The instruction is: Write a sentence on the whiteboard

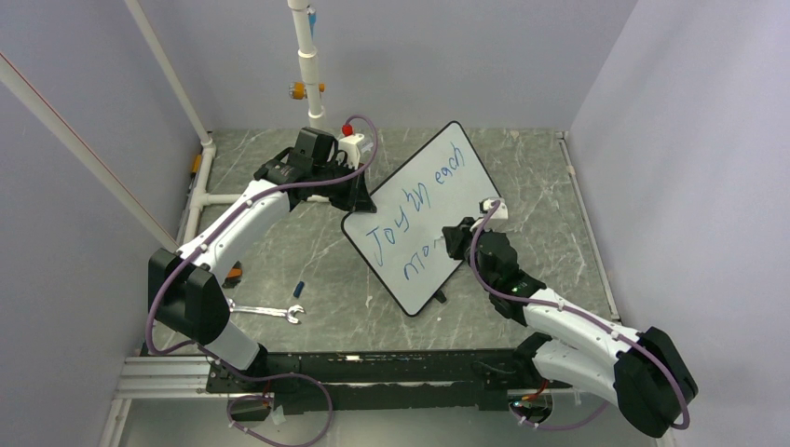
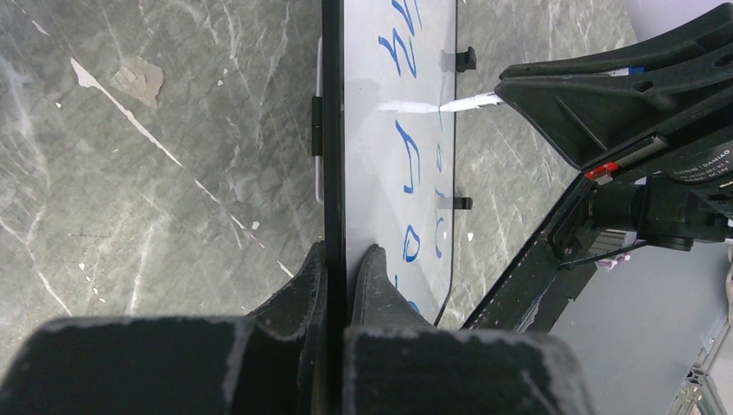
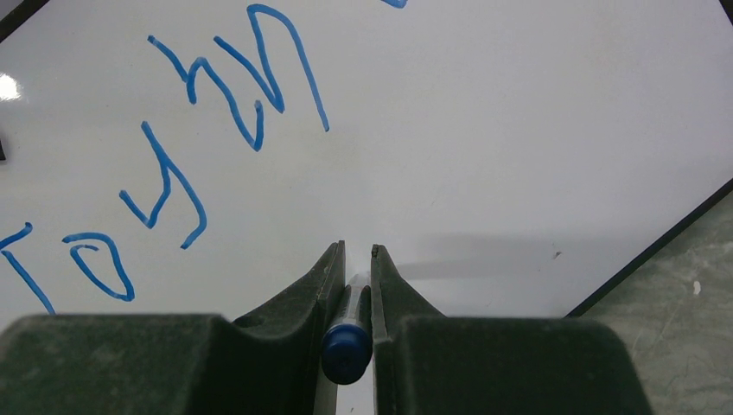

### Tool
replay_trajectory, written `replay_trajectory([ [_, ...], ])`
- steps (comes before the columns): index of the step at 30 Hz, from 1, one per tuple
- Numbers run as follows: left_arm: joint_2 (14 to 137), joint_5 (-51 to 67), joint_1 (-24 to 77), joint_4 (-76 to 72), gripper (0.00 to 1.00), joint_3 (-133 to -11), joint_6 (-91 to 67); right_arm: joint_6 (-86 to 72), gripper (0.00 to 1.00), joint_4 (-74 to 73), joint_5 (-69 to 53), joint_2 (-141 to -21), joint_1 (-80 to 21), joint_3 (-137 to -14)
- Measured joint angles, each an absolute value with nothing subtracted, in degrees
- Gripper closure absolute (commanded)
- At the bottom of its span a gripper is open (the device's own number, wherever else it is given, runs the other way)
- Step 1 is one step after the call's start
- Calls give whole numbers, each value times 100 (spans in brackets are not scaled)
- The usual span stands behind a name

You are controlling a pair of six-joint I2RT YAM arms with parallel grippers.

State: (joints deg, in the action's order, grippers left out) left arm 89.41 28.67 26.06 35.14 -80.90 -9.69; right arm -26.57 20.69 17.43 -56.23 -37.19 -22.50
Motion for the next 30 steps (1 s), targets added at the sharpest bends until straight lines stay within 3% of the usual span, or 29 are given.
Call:
replay_trajectory([
  [30,8941,2867,2606,3516,100,-8090,-972,-2812,100,2154,1691,-5393,-3693,-1944],
])
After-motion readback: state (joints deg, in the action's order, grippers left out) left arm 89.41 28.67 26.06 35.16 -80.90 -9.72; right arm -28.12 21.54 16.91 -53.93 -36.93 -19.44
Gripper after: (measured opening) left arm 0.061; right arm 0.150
